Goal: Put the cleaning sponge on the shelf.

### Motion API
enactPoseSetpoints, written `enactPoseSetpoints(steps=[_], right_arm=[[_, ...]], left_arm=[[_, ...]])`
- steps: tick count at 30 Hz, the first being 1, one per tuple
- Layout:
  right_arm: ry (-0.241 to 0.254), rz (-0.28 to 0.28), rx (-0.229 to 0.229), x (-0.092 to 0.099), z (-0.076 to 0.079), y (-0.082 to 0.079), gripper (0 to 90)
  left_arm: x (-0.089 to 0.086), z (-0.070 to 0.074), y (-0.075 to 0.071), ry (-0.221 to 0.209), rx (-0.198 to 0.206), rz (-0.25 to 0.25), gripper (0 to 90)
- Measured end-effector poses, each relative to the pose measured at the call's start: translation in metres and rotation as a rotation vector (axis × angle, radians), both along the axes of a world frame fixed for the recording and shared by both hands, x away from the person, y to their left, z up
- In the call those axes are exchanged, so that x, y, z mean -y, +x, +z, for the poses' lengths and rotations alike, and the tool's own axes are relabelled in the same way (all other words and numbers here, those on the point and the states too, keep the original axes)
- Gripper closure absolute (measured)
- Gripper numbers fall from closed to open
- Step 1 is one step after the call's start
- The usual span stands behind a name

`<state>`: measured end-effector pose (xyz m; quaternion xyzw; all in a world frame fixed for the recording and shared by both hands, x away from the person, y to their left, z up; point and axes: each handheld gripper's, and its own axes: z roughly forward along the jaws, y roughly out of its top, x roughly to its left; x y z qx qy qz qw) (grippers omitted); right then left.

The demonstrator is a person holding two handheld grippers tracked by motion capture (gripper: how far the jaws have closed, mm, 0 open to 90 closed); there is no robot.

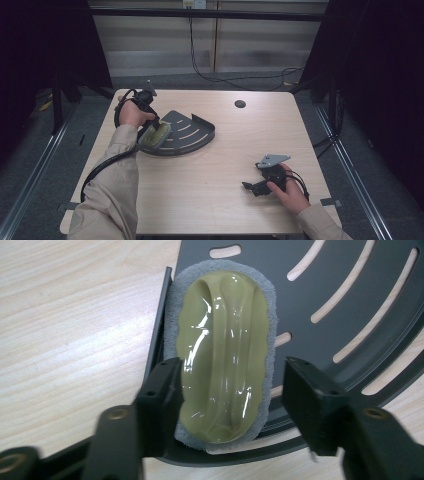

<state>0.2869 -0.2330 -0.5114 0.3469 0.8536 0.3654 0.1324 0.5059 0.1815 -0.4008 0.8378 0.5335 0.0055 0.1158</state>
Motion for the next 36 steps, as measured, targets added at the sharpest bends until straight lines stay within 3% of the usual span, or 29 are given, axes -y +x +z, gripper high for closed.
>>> enactPoseSetpoints(steps=[5,17,22,36], right_arm=[[0.0,0.0,0.0,0.0,0.0,0.0,9.5],[0.002,-0.001,0.002,0.0,0.0,0.0,9.5],[0.001,-0.001,0.002,0.0,0.0,0.0,9.5],[0.0,-0.001,0.006,0.0,0.0,-0.001,9.6]], left_arm=[[-0.001,0.004,-0.004,-0.027,0.004,0.016,33.8],[-0.003,0.013,-0.017,-0.041,0.001,0.029,23.4],[-0.005,0.014,-0.024,-0.044,-0.006,0.007,18.3],[-0.013,0.024,-0.042,-0.043,0.013,-0.016,18.5]])
